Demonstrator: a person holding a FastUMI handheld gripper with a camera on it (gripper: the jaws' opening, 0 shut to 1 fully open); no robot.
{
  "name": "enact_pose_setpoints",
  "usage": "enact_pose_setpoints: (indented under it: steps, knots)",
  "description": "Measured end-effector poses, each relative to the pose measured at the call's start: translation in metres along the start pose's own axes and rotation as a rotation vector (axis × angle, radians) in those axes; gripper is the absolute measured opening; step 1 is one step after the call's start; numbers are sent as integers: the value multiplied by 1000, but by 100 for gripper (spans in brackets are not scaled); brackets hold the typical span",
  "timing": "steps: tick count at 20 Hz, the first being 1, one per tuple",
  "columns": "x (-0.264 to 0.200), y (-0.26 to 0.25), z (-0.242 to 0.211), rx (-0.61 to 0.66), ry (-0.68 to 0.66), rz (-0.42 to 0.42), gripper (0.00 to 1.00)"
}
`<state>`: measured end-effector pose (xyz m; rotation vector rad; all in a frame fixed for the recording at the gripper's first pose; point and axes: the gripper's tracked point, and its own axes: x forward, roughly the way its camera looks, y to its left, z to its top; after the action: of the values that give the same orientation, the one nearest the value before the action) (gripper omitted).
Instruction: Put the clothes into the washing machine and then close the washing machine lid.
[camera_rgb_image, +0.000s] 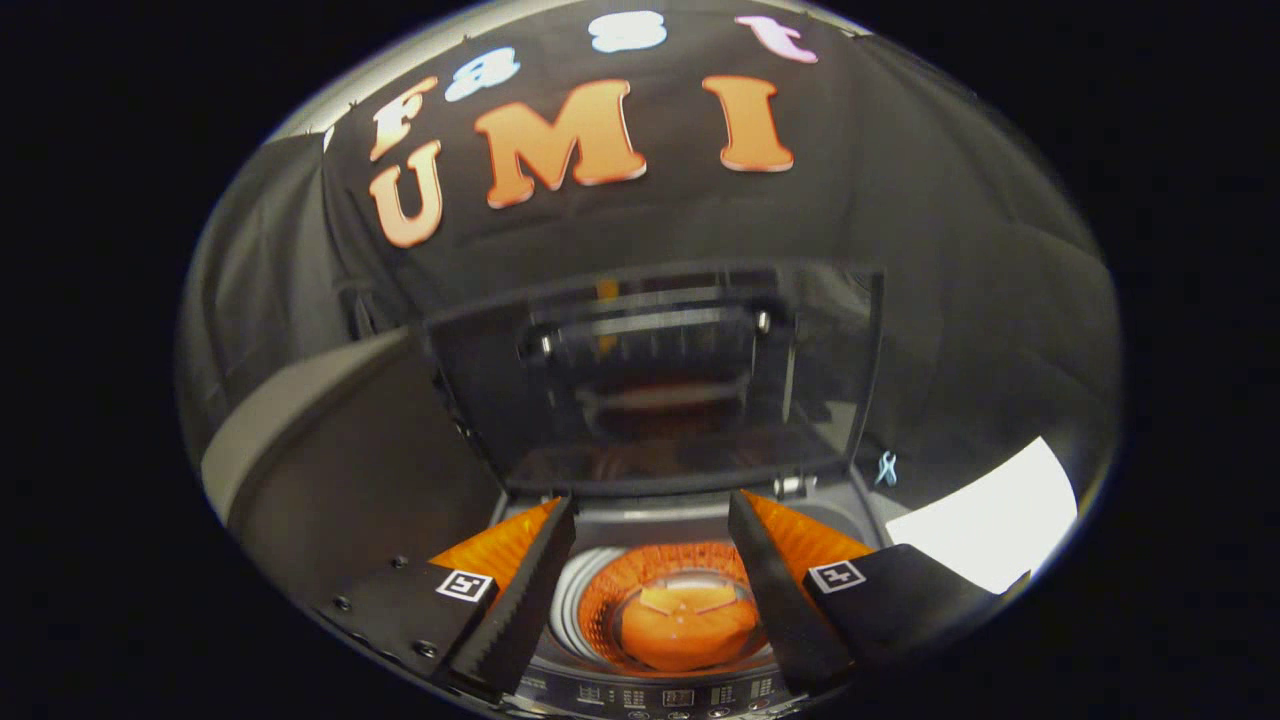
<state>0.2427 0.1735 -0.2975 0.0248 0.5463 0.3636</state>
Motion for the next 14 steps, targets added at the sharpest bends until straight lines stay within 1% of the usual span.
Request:
enact_pose_setpoints:
  steps: [2, 4, 6, 10, 11, 14]
  knots:
    - [-16, 7, 44, -2, -71, 24, 99]
    - [-27, 12, 91, -35, -153, 34, 99]
    - [-26, 11, 126, -69, -215, 36, 98]
    - [-1, 5, 168, -89, -257, 19, 98]
    - [11, 5, 174, -95, -250, 16, 98]
    - [52, 7, 173, -110, -190, 16, 98]
